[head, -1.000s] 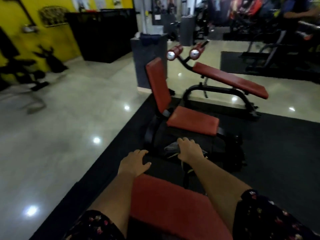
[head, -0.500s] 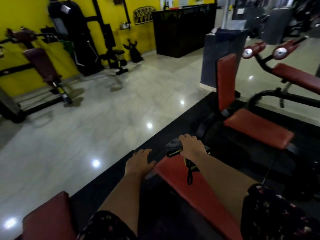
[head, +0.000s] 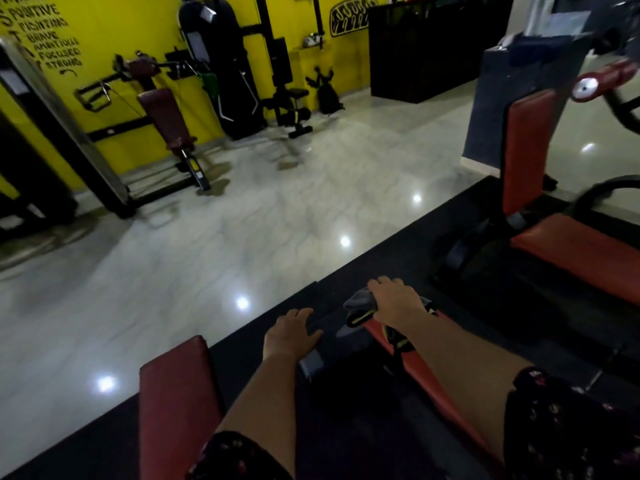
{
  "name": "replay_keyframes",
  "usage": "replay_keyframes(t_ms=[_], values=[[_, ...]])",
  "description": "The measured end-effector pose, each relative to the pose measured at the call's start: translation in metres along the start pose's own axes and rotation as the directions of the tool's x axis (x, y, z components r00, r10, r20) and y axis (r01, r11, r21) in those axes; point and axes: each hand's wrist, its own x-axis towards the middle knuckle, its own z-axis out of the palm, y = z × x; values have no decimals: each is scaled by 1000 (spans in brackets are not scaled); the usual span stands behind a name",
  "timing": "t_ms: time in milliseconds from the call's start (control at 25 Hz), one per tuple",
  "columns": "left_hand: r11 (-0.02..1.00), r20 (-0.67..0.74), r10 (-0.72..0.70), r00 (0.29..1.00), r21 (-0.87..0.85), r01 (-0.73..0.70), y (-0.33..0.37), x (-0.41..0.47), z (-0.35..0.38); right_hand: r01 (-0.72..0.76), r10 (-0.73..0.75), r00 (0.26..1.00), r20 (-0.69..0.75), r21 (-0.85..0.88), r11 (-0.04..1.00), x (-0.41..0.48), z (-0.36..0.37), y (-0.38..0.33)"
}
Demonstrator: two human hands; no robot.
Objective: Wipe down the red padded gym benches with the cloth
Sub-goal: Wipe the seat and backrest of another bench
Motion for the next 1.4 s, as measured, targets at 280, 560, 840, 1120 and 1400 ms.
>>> replay_keyframes(t_ms=[280, 560, 840, 1120, 1400], values=[[972, 12, -176, 984, -158, 176, 39, 49, 14, 55, -56, 998, -18, -49, 997, 63, -5, 62], [935, 80, -263, 962, -225, 274, 105, 108, 71, -39, 36, 998, -59, -60, 997, 116, 14, 150], [913, 210, -319, 924, -193, 359, 108, 132, 134, -62, 67, 995, 80, -59, 996, 136, 92, 176], [877, 285, -333, 899, -256, 406, 118, 180, 203, 36, 6, 966, 257, -158, 987, 179, 164, 199], [929, 341, -169, 925, -259, 265, 114, 249, 261, 19, 20, 948, 316, -120, 993, 254, 212, 194]])
